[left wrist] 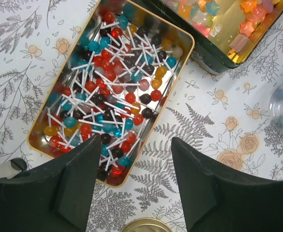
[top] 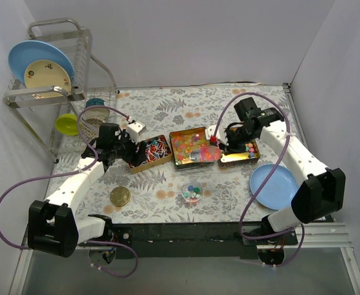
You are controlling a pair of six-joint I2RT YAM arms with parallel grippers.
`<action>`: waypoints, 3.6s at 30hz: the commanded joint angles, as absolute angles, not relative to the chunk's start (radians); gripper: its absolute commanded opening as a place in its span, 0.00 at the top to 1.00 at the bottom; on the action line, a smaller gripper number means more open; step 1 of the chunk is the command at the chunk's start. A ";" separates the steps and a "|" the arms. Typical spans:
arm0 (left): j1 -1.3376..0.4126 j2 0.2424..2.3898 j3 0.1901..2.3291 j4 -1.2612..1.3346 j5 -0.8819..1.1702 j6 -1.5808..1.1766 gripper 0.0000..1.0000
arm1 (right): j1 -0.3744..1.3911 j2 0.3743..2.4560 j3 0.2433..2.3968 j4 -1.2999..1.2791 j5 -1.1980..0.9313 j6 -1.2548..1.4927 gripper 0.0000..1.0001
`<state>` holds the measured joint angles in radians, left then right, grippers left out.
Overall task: Pack the candies
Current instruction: Place the fake candies in the packing bottle, then move the storage box to the center of the board, then adjust the spatula.
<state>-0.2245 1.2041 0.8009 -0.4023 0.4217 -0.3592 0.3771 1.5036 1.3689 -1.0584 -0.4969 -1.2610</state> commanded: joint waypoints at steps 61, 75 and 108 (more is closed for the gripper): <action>-0.589 1.739 1.048 -0.183 0.526 -0.344 0.60 | 0.515 1.413 1.462 -1.177 0.164 -0.799 0.99; -0.652 1.853 1.201 -0.156 0.534 -0.365 0.60 | 0.472 1.430 1.460 -1.170 0.138 -0.807 0.99; -0.241 1.483 0.854 0.230 0.997 -1.307 0.36 | 0.664 1.529 1.548 -0.942 -0.172 -0.927 0.99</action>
